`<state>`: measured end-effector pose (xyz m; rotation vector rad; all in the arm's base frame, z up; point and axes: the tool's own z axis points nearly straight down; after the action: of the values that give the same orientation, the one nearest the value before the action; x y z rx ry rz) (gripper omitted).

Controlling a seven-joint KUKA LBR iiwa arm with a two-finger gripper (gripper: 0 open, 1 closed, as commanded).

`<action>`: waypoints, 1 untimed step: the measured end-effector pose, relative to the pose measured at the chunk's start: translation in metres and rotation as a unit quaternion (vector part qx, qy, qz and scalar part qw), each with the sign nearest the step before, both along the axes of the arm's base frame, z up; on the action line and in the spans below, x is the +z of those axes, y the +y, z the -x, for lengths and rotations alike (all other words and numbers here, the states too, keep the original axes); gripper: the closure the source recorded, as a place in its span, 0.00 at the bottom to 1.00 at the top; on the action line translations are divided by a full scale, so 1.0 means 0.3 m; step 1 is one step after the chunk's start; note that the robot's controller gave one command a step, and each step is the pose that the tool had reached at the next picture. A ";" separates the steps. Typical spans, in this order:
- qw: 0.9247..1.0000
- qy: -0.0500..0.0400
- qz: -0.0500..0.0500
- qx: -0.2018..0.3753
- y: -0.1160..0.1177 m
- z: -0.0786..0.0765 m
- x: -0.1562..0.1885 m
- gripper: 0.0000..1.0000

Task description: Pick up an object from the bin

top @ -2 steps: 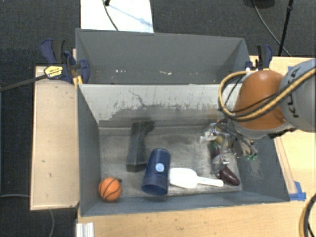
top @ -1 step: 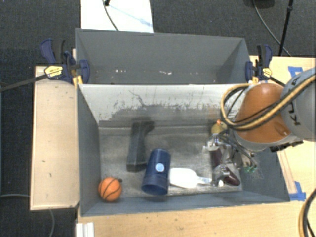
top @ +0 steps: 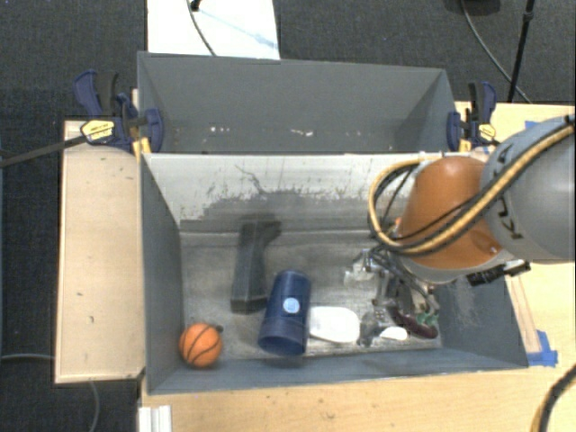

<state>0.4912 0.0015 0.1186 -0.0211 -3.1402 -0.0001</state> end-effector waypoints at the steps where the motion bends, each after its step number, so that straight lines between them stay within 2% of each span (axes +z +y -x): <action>1: 0.997 -0.002 -0.001 -0.082 0.127 0.034 -0.147 0.00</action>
Offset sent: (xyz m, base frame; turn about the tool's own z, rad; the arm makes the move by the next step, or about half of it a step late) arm -0.0138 0.0238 -0.0486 0.1117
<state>0.4810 0.0396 0.0745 -0.2796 -3.1323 -0.0023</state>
